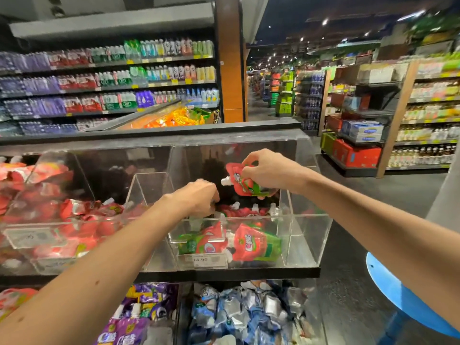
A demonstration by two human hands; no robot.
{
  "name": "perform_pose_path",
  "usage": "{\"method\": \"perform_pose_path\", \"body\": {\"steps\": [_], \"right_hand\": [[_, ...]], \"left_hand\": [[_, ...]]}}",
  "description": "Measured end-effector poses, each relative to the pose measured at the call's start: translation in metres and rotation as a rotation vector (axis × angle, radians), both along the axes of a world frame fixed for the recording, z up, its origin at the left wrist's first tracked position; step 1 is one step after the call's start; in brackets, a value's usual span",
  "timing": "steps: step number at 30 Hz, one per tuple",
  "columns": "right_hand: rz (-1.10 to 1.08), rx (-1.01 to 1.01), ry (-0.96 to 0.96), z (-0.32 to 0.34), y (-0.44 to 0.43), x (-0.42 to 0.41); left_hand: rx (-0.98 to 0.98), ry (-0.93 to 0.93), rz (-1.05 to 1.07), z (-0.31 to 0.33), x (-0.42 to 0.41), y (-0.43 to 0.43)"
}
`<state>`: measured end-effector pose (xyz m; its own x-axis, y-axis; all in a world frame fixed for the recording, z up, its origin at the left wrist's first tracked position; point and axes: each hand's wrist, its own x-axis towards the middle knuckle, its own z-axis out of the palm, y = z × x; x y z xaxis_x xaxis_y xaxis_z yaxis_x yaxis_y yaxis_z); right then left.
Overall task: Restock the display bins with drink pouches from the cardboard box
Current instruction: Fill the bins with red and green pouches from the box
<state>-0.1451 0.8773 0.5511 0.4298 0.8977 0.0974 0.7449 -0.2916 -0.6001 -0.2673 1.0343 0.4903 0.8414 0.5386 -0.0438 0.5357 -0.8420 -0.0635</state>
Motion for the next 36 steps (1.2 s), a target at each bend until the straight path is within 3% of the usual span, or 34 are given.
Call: {"method": "perform_pose_path", "body": {"steps": [6,12,14,16,20,23,27,31,36], "right_hand": [[-0.033,-0.102,-0.259,-0.017,0.028,-0.003],[-0.151,-0.104,-0.43,-0.036,0.059,-0.007],[-0.17,-0.08,-0.439,-0.041,0.069,-0.008],[-0.167,-0.07,-0.432,-0.047,0.077,-0.011],[-0.08,-0.113,-0.28,-0.054,0.086,-0.006],[0.02,-0.203,-0.075,-0.05,0.086,-0.005],[0.049,-0.212,-0.147,-0.057,0.088,-0.006],[-0.003,-0.212,-0.163,-0.065,0.092,-0.001],[-0.027,-0.145,0.019,-0.065,0.08,0.001]], "left_hand": [[0.045,0.041,0.044,0.002,0.003,0.009],[-0.442,-0.399,0.052,0.033,0.001,0.01],[-0.646,-0.434,0.038,0.035,0.003,0.002],[-0.696,-0.405,0.039,0.03,0.006,0.0],[-0.627,-0.329,0.069,0.02,0.014,0.008],[-0.432,-0.14,0.119,0.016,0.016,0.018],[-0.134,0.002,0.169,-0.005,0.015,0.028],[-0.111,-0.015,0.129,-0.005,0.021,0.026],[-0.177,0.004,0.07,0.002,0.014,0.023]]}}
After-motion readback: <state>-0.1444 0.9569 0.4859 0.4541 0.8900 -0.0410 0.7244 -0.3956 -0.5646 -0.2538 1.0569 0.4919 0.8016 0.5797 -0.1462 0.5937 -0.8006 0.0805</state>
